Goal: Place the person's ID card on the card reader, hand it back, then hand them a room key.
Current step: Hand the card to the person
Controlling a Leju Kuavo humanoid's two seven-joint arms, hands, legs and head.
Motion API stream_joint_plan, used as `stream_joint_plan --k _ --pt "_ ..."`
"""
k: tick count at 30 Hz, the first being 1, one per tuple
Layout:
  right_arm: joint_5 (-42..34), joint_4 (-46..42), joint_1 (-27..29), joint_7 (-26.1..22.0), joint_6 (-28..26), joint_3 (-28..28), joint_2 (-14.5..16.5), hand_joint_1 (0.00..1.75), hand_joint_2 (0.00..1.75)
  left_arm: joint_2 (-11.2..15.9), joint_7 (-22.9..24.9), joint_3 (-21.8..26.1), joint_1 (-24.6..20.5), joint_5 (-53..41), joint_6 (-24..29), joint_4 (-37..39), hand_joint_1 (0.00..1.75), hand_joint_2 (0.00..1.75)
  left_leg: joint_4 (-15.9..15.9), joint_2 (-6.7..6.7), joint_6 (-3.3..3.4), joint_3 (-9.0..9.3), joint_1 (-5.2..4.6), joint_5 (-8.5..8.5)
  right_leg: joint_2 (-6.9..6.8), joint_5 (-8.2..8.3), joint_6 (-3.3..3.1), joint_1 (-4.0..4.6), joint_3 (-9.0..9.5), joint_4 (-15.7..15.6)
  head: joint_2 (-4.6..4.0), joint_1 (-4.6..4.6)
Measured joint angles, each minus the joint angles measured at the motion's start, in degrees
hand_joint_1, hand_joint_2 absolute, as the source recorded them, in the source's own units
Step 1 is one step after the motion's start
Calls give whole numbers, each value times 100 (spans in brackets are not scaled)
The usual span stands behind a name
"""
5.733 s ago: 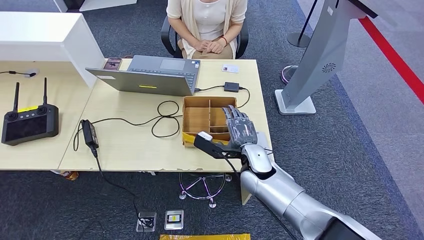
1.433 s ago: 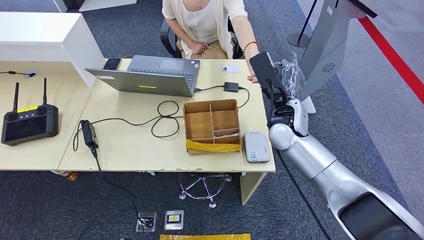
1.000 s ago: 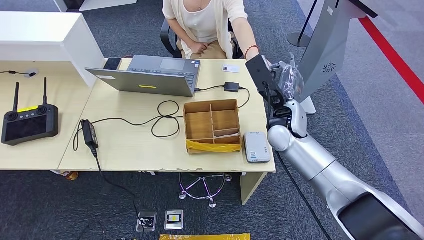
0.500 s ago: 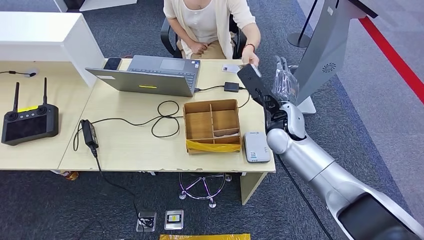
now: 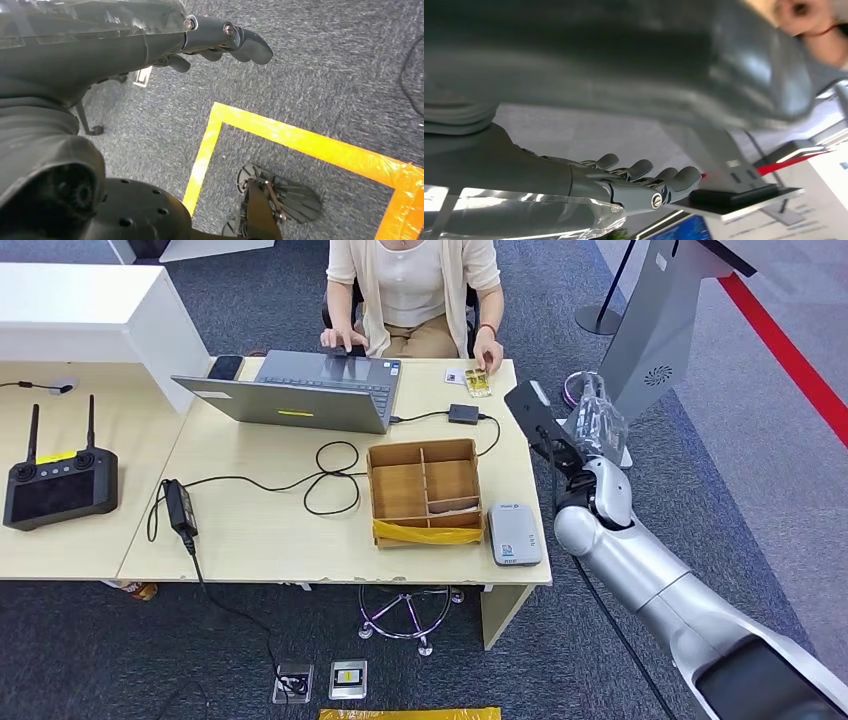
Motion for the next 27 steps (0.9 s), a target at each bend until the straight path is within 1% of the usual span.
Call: stream_joint_plan --k 4,8,12,15,18,20,24,25,27 --pt "358 -104 369 94 -71 -334 -372 0 0 14 -80 0 59 122 37 0 0 0 1 -7 1 0 -1 -1 -3 0 0 -1 1 -3 0 0" --pt "659 -306 938 111 -42 -976 -743 0 0 26 -156 0 98 306 48 0 0 0 1 -26 2 -3 0 -2 -21 0 0 -1 4 -4 0 -1" --pt "580 -423 1461 75 -92 -1561 -1032 0 0 36 -166 2 146 542 20 0 0 0 0 -26 1 -4 0 -4 -23 -1 0 0 4 -4 0 -1" --pt "413 -445 1803 -49 -336 -1909 -1197 0 0 44 -222 5 167 694 -11 0 0 0 0 -28 1 -3 0 -3 -24 -1 0 0 3 -5 0 -2" --pt "196 -435 2187 -268 -808 -2256 -1344 0 0 54 -336 14 200 830 -11 1 0 0 -1 -33 1 -4 0 -4 -32 -2 0 0 5 -5 0 -1" --pt "28 -415 2459 -460 -980 -2462 -1417 0 0 61 -404 17 220 845 25 2 0 0 -1 -32 0 -5 0 -5 -30 -2 0 0 5 -5 0 -1" --pt "-344 -295 2944 -838 -1064 -2779 -1461 0 0 80 -493 19 229 895 80 2 0 0 -2 -31 1 -6 0 -5 -27 -3 0 0 3 -5 0 -2" --pt "-382 -238 3041 -991 -1073 -2845 -1455 0 0 84 -525 19 232 949 87 2 0 0 -3 -31 1 -7 0 -5 -27 -3 0 0 3 -5 0 -2" --pt "-211 -113 3234 -1449 -1081 -3034 -1406 0 0 91 -573 24 245 1082 61 2 0 0 -3 -31 1 -8 0 -5 -28 -3 0 0 3 -5 0 -2"
